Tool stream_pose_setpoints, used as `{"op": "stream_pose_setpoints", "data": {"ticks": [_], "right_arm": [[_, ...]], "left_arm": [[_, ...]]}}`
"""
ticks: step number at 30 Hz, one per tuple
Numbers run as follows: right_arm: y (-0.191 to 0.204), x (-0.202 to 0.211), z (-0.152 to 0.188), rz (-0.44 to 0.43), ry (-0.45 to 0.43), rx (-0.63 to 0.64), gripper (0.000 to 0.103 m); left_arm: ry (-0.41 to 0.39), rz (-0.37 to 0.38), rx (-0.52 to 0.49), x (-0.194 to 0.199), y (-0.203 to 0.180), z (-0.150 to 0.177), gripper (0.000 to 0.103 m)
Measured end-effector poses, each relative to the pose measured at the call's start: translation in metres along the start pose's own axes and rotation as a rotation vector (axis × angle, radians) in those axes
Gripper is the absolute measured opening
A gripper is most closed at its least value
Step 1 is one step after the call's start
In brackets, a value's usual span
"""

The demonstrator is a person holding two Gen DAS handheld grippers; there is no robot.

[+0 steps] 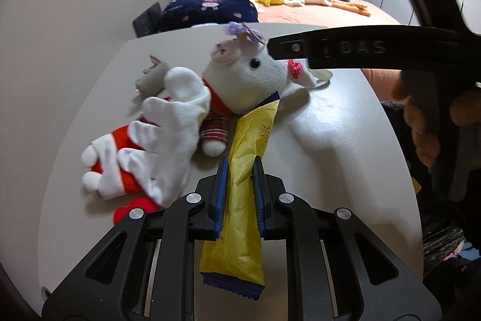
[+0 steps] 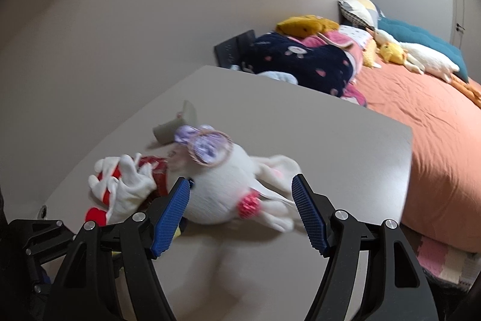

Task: Organize soft objects
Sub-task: 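Grasp the purple bow on the white bunny with the right gripper, then carry the yellow wrapper with the left gripper while the right carries the purple bow to the bin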

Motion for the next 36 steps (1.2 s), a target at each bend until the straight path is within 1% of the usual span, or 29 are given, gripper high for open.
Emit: {"op": "stream_pose_setpoints", "data": {"ticks": [7, 9, 11, 13, 18, 21, 22, 25, 32, 36], "right_arm": [[0.019, -0.013, -0.020, -0.030, -0.002, 0.019, 0.071], [0.023, -0.016, -0.023, -0.033, 0.003, 0.025, 0.069], [0.025, -0.019, -0.022, -0.045, 0.017, 0.035, 0.054], [0.025, -0.022, -0.020, -0.073, 0.038, 0.026, 0.047], [0.025, -0.015, -0.016, -0.082, 0.036, 0.026, 0.038], [0.026, -0.008, -0.014, -0.085, 0.031, 0.036, 0.026], [0.025, -0.004, -0.012, -0.087, 0.029, 0.035, 0.020], [0.023, 0.003, -0.010, -0.087, 0.024, 0.033, 0.018], [0.009, 0.029, 0.000, -0.095, 0.013, 0.017, 0.018], [-0.001, 0.044, 0.007, -0.097, 0.006, 0.003, 0.018]], "left_arm": [[-0.025, -0.041, 0.013, 0.016, 0.009, 0.002, 0.016], [-0.029, -0.045, 0.023, 0.019, 0.012, 0.003, 0.016], [-0.030, -0.044, 0.031, 0.020, 0.015, 0.004, 0.016], [-0.033, -0.045, 0.035, 0.022, 0.016, 0.005, 0.016], [-0.038, -0.043, 0.040, 0.024, 0.015, 0.005, 0.016], [-0.045, -0.044, 0.049, 0.026, 0.015, 0.005, 0.016], [-0.048, -0.048, 0.053, 0.027, 0.014, 0.006, 0.016], [-0.056, -0.053, 0.067, 0.031, 0.011, 0.009, 0.016], [-0.071, -0.051, 0.096, 0.039, -0.005, 0.015, 0.016], [-0.078, -0.046, 0.093, 0.043, -0.019, 0.015, 0.016]]}}
Point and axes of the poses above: each gripper's, at about its wrist camera, not at the fingertips, and x roughly against the way its jaws point, y to its left, z to its underside, the point moved 2 cm from there along -x, roughly the way its jaws point, and after that the axes turned 15 degrees about z, right-handed, at the moved point
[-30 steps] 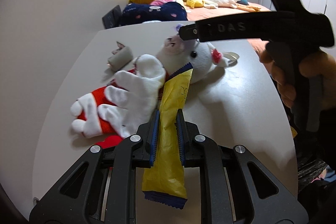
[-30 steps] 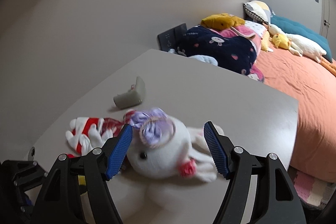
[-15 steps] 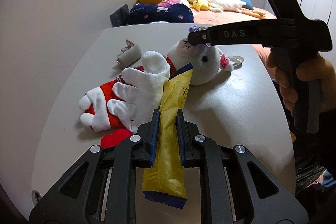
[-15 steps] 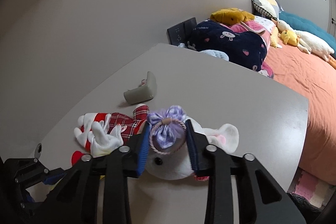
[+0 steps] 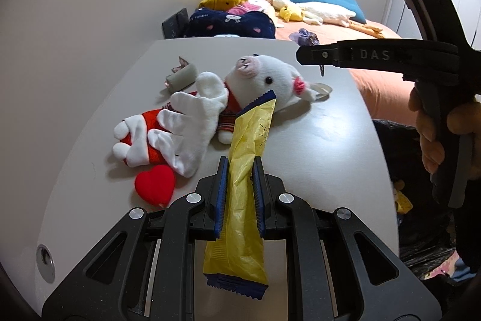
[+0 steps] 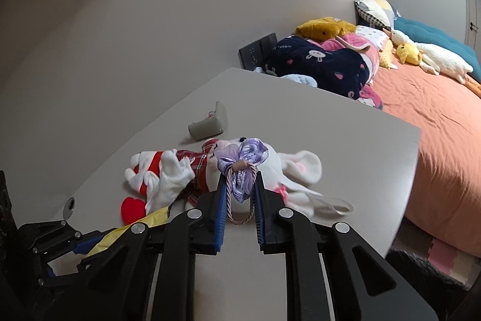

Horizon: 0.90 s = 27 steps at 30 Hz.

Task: Organize soft objects
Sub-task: 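Carry the yellow wrapper with the left gripper while the right carries the purple bow to the bin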

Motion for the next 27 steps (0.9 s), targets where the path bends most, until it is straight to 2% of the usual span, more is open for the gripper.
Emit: {"op": "stream_pose_setpoints", "data": {"ticks": [16, 27], "right_arm": [[-0.040, 0.065, 0.042, 0.024, -0.023, -0.039, 0.018], [-0.073, 0.093, 0.070, 0.051, -0.028, -0.080, 0.018]], "left_arm": [[-0.011, 0.033, -0.013, 0.011, -0.062, 0.008, 0.016], [0.003, 0.065, -0.049, 0.005, -0.105, 0.011, 0.016]]}}
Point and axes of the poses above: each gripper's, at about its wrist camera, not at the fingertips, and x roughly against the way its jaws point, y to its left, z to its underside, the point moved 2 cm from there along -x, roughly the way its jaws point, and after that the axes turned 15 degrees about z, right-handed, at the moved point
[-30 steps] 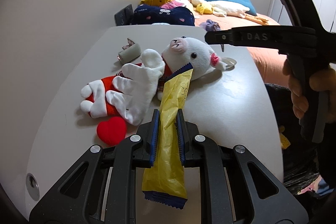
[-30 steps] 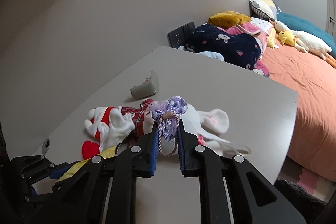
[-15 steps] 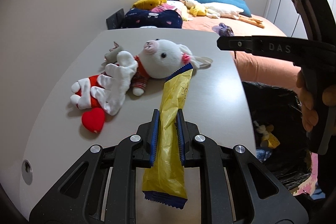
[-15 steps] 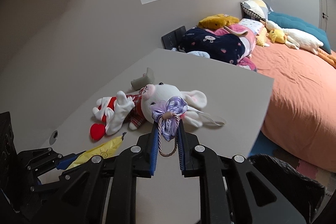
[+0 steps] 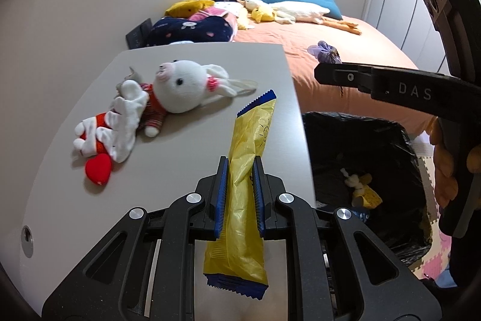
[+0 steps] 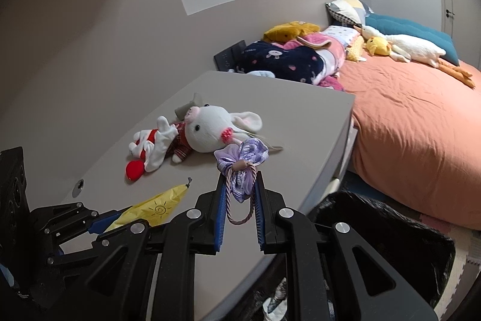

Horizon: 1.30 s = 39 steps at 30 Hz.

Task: Organize soft objects
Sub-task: 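Carry the yellow wrapper with the left gripper while the right carries the purple bow to the bin, then open both grippers over the bin to drop wrapper and bow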

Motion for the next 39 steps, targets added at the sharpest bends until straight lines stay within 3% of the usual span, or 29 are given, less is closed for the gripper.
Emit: {"op": "stream_pose_setpoints", "data": {"ticks": [20, 39], "right_arm": [[-0.077, 0.033, 0.039, 0.087, -0.008, -0.110, 0.018], [-0.159, 0.060, 0.058, 0.226, -0.022, -0.223, 0.018]], "left_arm": [[0.043, 0.107, -0.091, -0.037, -0.073, -0.006, 0.016], [0.117, 0.223, -0.183, -0.080, -0.137, -0.013, 0.016]]}}
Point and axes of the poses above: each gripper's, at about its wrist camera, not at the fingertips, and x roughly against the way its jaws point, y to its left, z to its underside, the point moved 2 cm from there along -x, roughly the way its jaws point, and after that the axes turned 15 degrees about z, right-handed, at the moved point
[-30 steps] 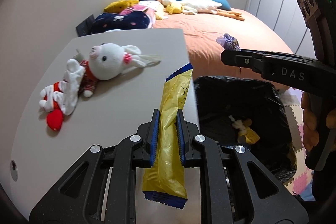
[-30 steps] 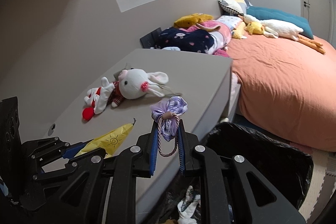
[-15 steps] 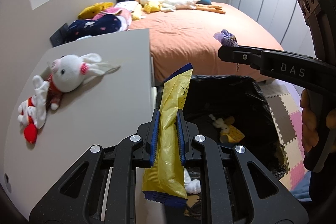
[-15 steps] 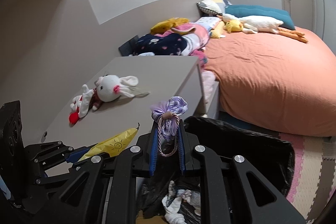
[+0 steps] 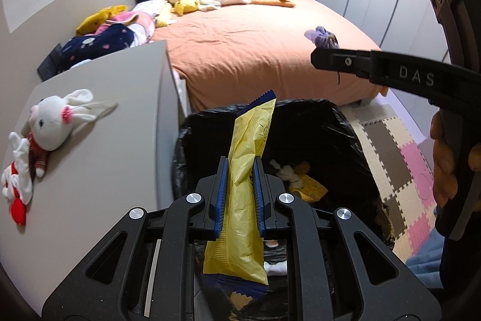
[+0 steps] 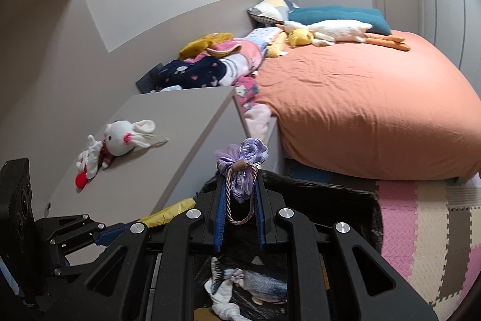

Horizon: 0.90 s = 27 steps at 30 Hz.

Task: Organize soft objects
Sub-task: 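Open both grippers over the bin to drop wrapper and bow, then move both tools back over the table toward the red heart and glove puppet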

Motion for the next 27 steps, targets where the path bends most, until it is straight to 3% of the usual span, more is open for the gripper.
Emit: {"op": "stream_pose_setpoints", "data": {"ticks": [4, 6, 8, 9, 10, 11, 13, 27], "right_arm": [[-0.010, -0.002, 0.001, 0.024, 0.004, -0.010, 0.018], [-0.015, -0.002, 0.002, 0.040, 0.005, -0.017, 0.026], [-0.021, 0.001, 0.002, 0.065, -0.006, -0.042, 0.051], [-0.026, 0.003, 0.003, 0.087, -0.018, -0.057, 0.056], [-0.030, 0.004, 0.003, 0.110, -0.029, -0.071, 0.064], [-0.035, 0.007, 0.003, 0.139, -0.046, -0.088, 0.070], [-0.042, 0.009, 0.002, 0.161, -0.059, -0.107, 0.072], [-0.052, 0.005, 0.004, 0.153, -0.042, -0.136, 0.073]], "left_arm": [[0.024, 0.026, -0.001, -0.011, -0.009, 0.000, 0.016], [0.042, 0.037, -0.002, -0.017, -0.013, 0.002, 0.017], [0.064, 0.041, 0.006, -0.021, -0.014, 0.003, 0.048], [0.063, 0.027, 0.009, -0.021, -0.014, 0.003, 0.092], [0.042, 0.007, 0.007, -0.019, -0.014, 0.003, 0.097], [0.016, -0.009, 0.000, -0.014, -0.015, 0.003, 0.097], [0.008, -0.013, 0.001, -0.010, -0.014, 0.002, 0.097], [0.005, -0.058, 0.044, -0.008, 0.000, 0.005, 0.097]]}}
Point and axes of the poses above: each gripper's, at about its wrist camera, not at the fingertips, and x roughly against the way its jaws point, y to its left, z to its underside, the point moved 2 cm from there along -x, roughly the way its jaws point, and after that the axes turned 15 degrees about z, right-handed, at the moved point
